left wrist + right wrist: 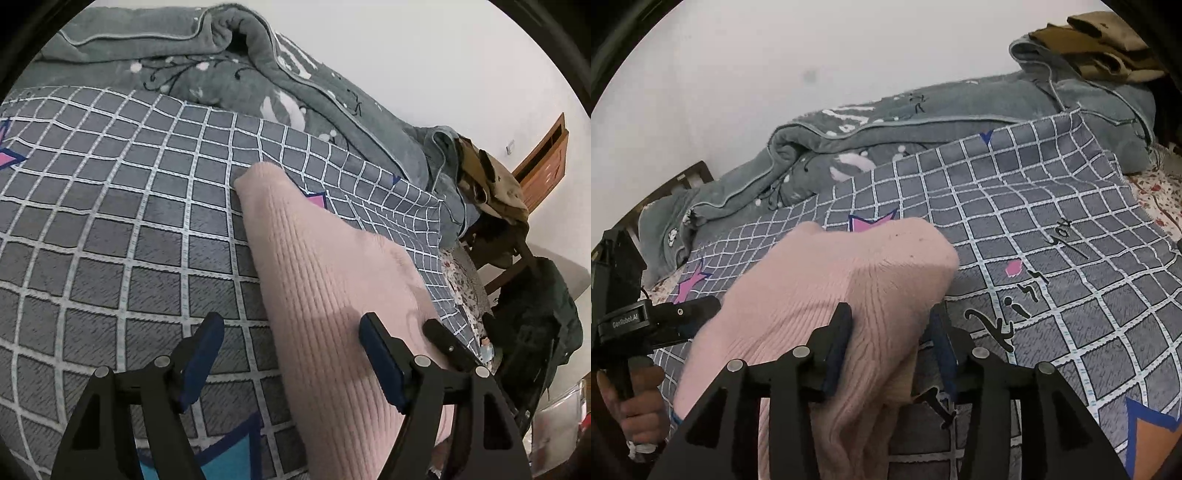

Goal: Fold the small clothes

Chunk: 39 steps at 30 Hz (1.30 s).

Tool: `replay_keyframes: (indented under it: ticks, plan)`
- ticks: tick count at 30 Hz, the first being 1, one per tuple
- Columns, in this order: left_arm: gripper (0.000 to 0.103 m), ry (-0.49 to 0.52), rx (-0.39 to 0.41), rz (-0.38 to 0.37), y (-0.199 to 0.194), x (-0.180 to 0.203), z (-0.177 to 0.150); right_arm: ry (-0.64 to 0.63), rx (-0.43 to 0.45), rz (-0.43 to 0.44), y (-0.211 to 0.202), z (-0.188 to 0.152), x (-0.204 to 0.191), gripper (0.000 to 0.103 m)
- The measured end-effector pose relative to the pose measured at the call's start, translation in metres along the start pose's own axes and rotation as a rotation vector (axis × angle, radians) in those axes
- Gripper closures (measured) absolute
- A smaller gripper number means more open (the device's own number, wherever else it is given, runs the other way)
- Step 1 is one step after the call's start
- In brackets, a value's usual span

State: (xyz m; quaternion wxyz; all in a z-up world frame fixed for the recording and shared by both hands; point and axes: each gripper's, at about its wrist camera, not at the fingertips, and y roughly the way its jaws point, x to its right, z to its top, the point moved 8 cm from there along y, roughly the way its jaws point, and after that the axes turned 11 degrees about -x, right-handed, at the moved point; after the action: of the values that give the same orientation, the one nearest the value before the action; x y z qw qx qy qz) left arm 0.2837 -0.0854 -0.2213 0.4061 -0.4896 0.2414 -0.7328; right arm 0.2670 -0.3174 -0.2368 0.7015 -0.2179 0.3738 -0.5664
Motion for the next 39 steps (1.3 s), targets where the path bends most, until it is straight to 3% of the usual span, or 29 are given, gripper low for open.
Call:
replay_keyframes:
  ticks: [8,26,33,39]
  plan:
    - [0.027,0.067,0.008,0.086,0.011,0.011,0.005,-0.009,-0.020,-0.024,0.007,0.000,0.001,0.056]
    - [0.025,0.058,0.006,0.089,0.017,0.010,0.000,-0.046,0.022,-0.064,-0.002,-0.007,0.000,0.056]
    - [0.025,0.001,-0.047,-0.018,0.023,0.004,-0.004,-0.014,-0.010,-0.021,-0.004,-0.009,0.005,0.056]
    - [0.025,0.019,-0.052,-0.024,0.028,0.010,-0.006,0.052,-0.071,0.072,0.008,-0.011,0.007,0.056]
